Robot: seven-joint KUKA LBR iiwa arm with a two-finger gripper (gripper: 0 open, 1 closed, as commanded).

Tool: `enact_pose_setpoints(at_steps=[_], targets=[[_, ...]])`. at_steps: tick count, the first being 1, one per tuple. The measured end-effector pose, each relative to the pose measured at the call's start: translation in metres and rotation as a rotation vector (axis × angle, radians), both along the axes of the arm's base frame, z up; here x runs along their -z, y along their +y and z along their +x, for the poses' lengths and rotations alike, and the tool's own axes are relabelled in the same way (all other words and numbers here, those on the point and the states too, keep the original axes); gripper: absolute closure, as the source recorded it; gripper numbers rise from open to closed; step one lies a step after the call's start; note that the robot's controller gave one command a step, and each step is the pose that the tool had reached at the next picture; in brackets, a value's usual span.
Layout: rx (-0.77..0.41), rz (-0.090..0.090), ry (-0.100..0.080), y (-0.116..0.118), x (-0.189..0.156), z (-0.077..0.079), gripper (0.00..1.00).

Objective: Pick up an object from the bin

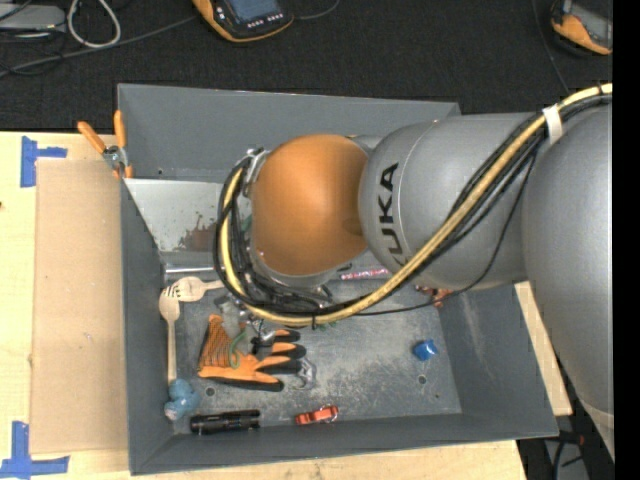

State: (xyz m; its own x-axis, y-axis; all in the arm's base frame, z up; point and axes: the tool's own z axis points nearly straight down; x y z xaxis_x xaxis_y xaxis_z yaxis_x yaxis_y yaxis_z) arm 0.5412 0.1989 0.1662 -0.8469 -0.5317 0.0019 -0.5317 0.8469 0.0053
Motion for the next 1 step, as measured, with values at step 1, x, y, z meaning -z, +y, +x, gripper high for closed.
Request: enact_pose_setpoints(at_steps=[1], targets=[[0.151, -0.002, 0.003, -0.0185, 0.0393, -0.0146, 1.00]])
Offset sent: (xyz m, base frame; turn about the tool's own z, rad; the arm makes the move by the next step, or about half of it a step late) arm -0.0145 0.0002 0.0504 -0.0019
